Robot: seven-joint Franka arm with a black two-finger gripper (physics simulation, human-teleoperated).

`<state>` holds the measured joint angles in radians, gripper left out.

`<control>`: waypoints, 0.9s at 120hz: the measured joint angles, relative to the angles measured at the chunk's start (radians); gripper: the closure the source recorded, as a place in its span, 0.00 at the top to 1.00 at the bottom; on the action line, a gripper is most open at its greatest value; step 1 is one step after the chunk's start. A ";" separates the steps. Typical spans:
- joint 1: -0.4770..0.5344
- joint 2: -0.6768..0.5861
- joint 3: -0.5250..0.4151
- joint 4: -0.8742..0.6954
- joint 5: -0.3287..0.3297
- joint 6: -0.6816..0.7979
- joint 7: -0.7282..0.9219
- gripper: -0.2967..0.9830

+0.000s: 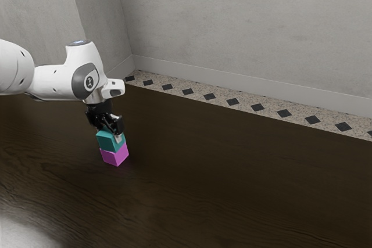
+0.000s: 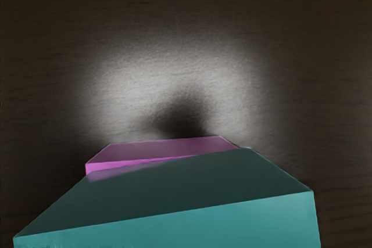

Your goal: Pick up the blue block with one arm, and put the blue block on the table with one arm

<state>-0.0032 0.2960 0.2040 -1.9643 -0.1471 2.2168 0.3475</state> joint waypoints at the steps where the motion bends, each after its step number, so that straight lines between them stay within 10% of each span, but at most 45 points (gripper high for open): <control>1: 0.000 0.000 0.000 0.000 0.000 0.000 0.000 0.57; 108: -0.014 0.239 -0.150 0.259 -0.059 -0.076 -0.116 0.43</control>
<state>-0.0170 0.5351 0.0536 -1.7053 -0.2064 2.1408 0.2318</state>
